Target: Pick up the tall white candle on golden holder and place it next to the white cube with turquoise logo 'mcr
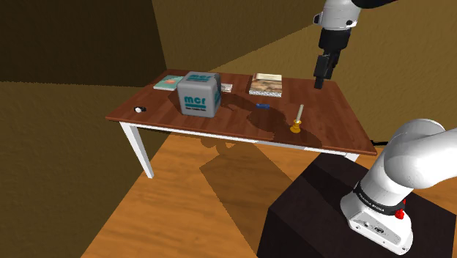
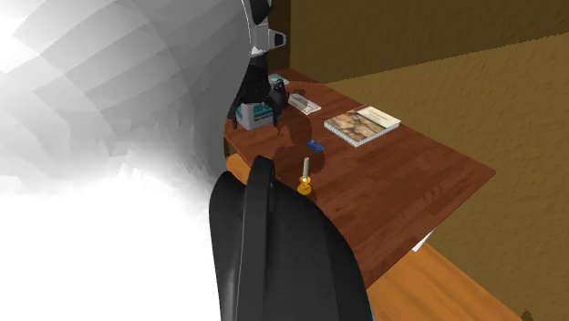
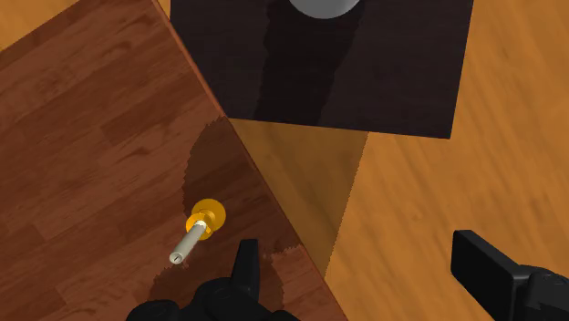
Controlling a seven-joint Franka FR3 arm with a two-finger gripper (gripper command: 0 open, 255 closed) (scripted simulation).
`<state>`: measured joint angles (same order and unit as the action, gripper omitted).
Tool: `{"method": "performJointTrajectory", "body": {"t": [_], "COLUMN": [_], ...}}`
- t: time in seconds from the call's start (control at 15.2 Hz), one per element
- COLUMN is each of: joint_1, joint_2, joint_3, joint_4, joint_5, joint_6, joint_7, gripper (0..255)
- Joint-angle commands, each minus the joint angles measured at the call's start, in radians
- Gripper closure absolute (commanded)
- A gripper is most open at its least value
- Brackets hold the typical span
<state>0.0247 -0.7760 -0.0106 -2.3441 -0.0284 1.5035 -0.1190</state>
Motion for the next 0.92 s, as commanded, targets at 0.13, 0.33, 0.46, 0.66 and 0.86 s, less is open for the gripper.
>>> {"method": "performJointTrajectory", "body": {"t": [0.13,0.33,0.46,0.66,0.86], "joint_1": [-0.013,-0.035,-0.052,-0.08,-0.109], "joint_2": [-0.046,-0.099,-0.123,-0.138,-0.117], "joint_3": [-0.025,-0.066,-0.096,-0.148,-0.208], "joint_4": [-0.093,-0.223,-0.302,-0.41,-0.502], "joint_5": [-0.015,-0.04,-0.058,-0.086,-0.114], "joint_6": [0.096,0.244,0.349,0.515,0.698], "joint_7": [-0.015,-0.038,-0.055,-0.082,-0.115], "gripper": [0,0,0,0,0]}}
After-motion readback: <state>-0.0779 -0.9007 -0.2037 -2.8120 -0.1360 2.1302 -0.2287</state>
